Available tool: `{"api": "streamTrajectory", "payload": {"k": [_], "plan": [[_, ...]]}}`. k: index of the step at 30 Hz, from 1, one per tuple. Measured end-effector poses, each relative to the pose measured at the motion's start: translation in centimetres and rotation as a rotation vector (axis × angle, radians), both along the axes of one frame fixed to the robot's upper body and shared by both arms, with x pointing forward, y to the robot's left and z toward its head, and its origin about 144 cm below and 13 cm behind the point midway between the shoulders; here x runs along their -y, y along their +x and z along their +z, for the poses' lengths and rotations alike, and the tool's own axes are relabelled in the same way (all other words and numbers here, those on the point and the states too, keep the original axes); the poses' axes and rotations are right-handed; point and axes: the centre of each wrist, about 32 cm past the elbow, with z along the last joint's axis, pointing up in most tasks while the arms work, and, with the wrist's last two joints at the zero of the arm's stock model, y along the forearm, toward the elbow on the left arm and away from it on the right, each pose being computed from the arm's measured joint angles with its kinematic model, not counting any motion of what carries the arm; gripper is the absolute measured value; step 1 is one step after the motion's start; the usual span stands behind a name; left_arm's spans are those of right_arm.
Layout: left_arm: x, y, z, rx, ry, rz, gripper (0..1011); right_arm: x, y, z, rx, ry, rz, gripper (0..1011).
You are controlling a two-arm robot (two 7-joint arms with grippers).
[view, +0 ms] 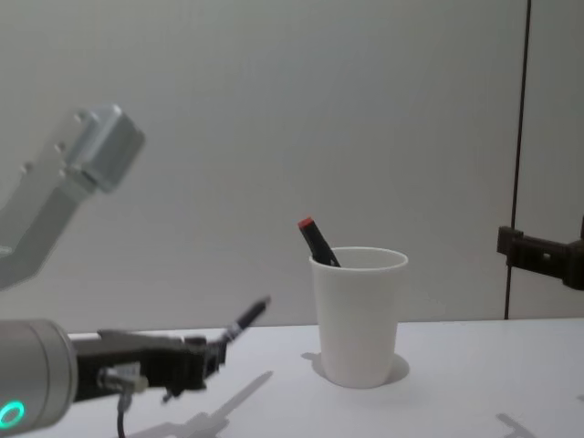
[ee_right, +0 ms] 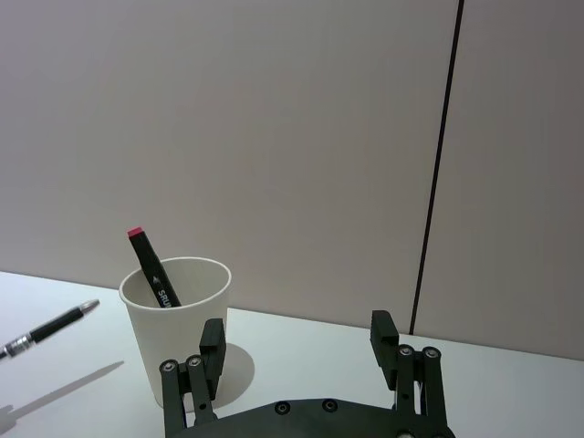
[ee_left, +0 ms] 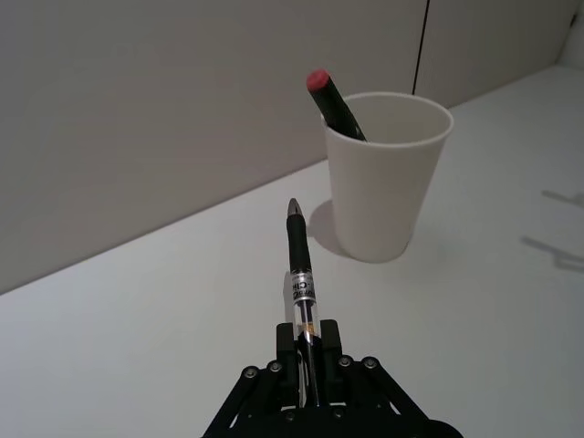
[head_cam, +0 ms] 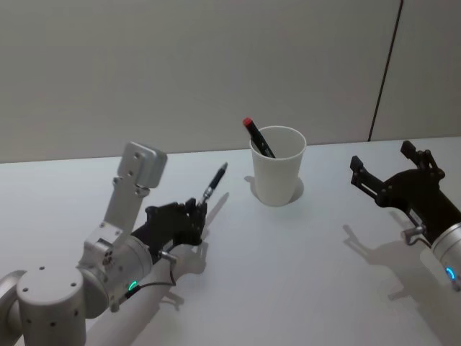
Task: Place the pen into the pen holder.
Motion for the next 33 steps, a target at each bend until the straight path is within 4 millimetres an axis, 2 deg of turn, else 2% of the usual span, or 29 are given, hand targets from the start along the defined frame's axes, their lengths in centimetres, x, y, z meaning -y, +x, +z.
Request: {"api": "streamTrajectory", "payload": {"k": [20, 33], "plan": [[-1.1, -0.6, 0.8, 0.296, -0.210, 0.102, 160, 0.0, 0.0, 0.0, 0.000, 0.000, 0.000, 1001], [-1.2, 0.0, 1.5, 0.430, -0.368, 0.017, 160, 0.0, 0.0, 0.0, 0.000, 0.000, 0.000, 1002]]}}
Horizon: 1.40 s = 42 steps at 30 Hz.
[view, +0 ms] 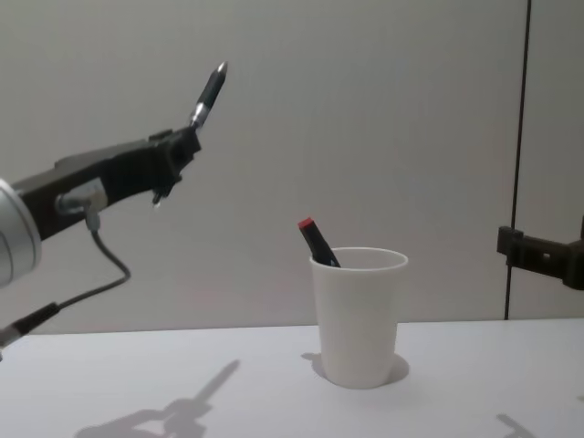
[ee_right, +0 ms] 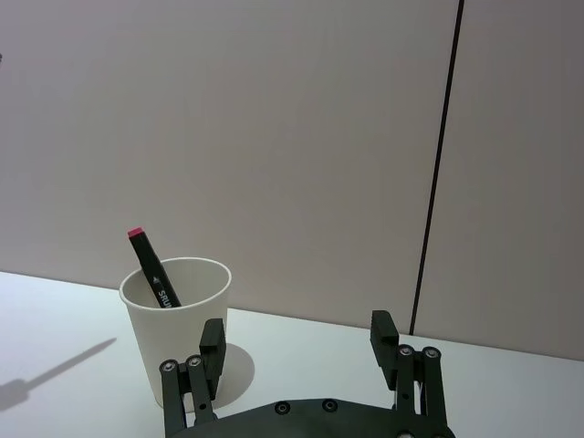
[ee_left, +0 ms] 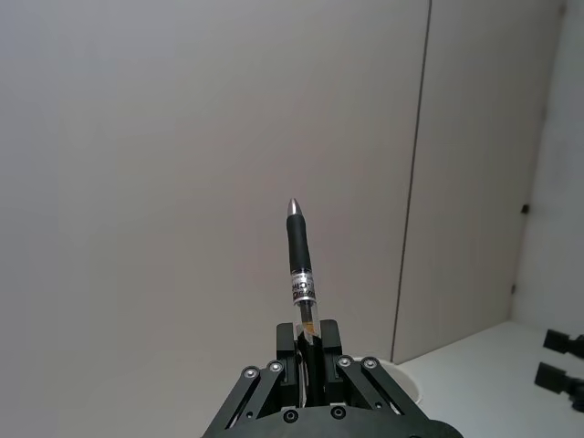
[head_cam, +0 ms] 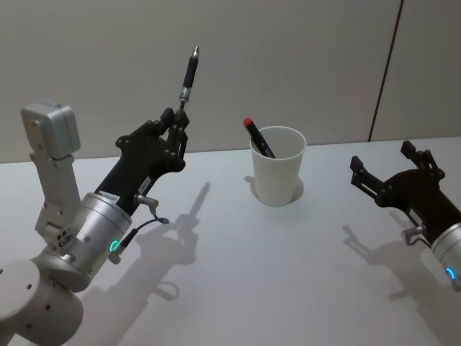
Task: Place the pen into the pen holder.
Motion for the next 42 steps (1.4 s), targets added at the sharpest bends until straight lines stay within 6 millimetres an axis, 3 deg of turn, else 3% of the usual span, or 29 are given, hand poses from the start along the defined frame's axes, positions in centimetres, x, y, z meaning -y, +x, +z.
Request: {"api": "streamTrajectory", "payload": {"k": [14, 30, 42], "plan": [[0.3, 1.3, 0.3, 0.057, -0.044, -0.177, 160, 0.0, 0.0, 0.0, 0.000, 0.000, 0.000, 1001], [1.3, 3.3, 0.0, 0.028, 0.025, -0.423, 160, 0.0, 0.0, 0.0, 0.000, 0.000, 0.000, 1001], [2.7, 4.4, -0.4, 0.010, 0.072, -0.464, 160, 0.0, 0.0, 0.0, 0.000, 0.000, 0.000, 1001]]}}
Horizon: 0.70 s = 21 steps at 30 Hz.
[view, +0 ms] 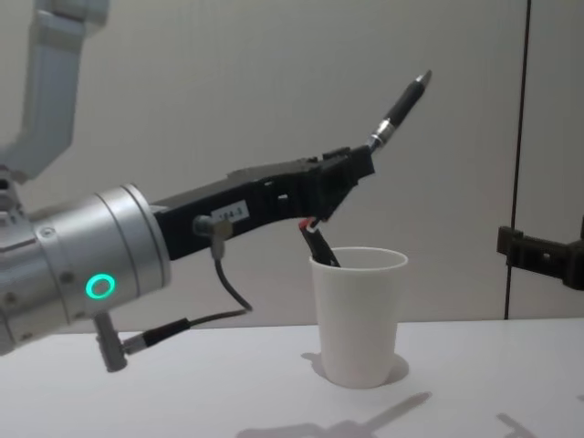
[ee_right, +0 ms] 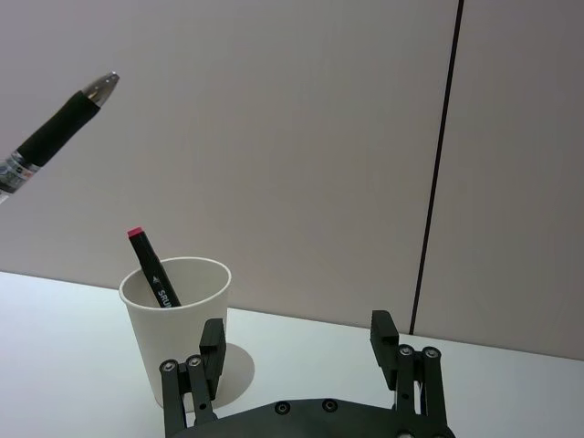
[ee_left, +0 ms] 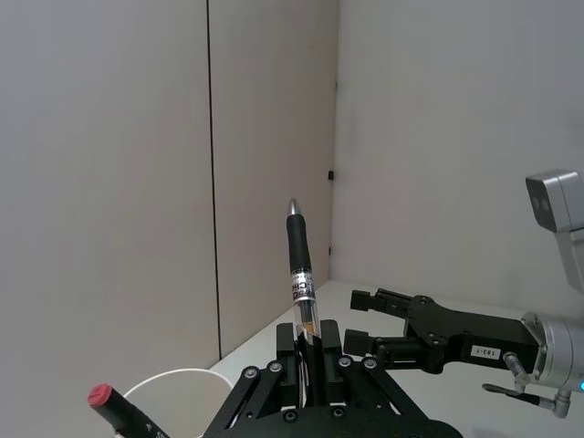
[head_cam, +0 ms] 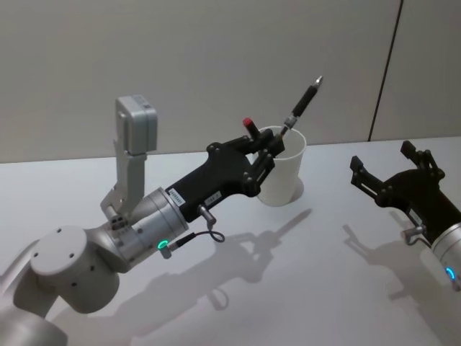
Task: Place the pen into the pen holder.
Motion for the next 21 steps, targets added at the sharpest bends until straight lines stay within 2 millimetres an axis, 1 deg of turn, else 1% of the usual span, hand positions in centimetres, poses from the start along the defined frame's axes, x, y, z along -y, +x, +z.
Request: {"api": "streamTrajectory", "payload": {"k": [13, 21], "plan": [[0.80, 0.53, -0.14, 0.002, 0.020, -0.004, 160, 0.15, -0.08, 0.12, -0.002, 0.020, 0.021, 1001], [1.04, 0.68, -0.18, 0.002, 0.026, -0.004, 160, 0.58, -0.41, 0.54, -0.009, 0.093, 0.076, 1001]]}}
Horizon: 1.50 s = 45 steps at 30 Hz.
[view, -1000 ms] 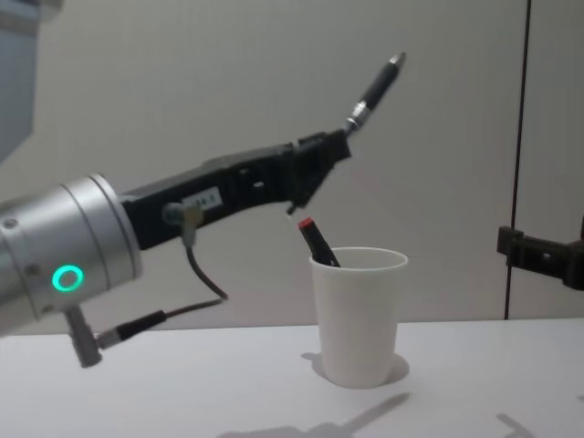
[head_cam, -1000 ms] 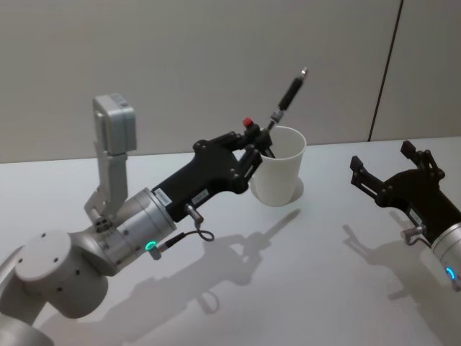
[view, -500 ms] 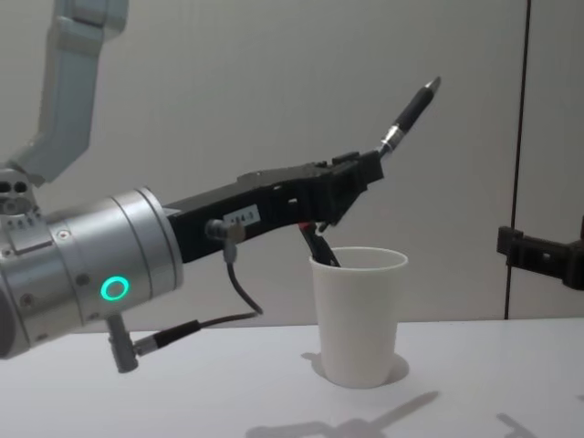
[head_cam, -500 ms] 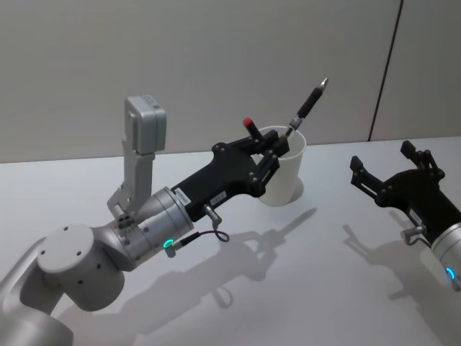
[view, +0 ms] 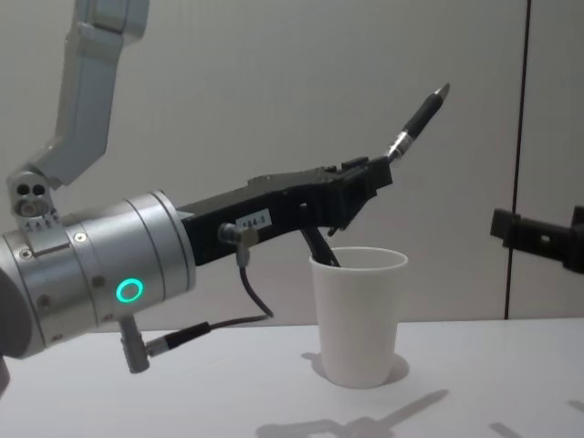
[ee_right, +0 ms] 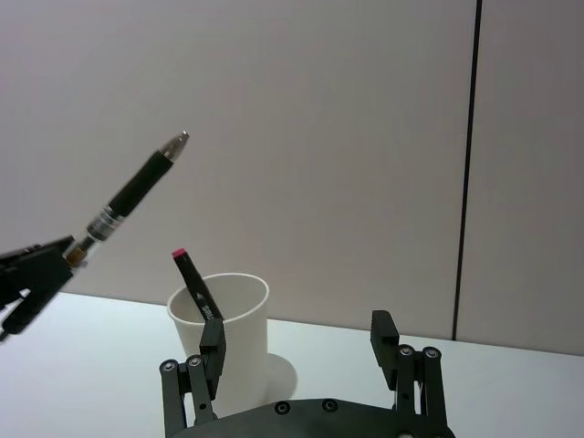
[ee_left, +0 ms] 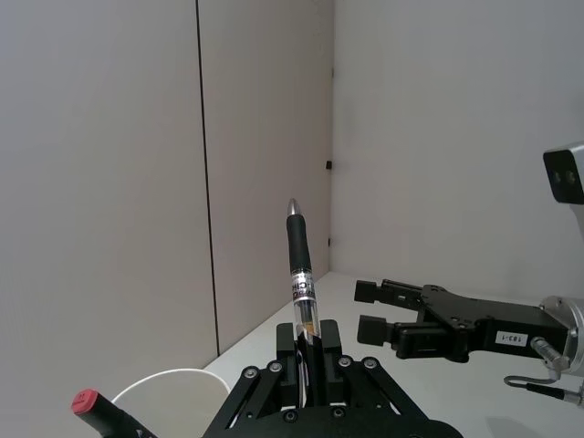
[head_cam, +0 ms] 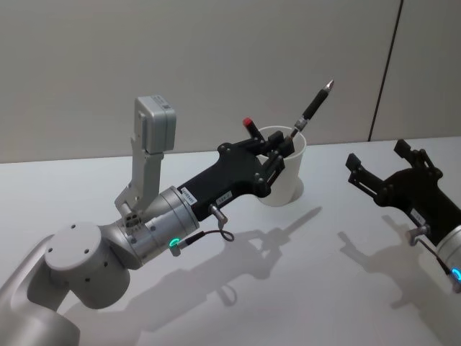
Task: Place the pen into the pen holder.
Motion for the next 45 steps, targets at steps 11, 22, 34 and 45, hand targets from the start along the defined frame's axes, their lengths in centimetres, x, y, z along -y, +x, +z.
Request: {"api": "streamTrajectory", "payload": {"k": [11, 22, 34, 45], "plan": [[0.1, 0.1, 0.0, 0.001, 0.003, 0.000, 160, 0.6, -0.5, 1.0, -0.020, 0.139, 0.082, 1001], [0.2, 0.1, 0.0, 0.001, 0.005, 0.001, 160, 1.0, -0.7, 2.3, -0.049, 0.300, 0.163, 1001], [0.2, 0.1, 0.0, 0.001, 0.005, 0.001, 160, 0.9, 0.0, 4.0, -0.086, 0.482, 0.245, 1001], [0.2, 0.2, 0.0, 0.001, 0.005, 0.000, 160, -0.3, 2.0, 5.1, -0.163, 0.646, 0.292, 1001]]}}
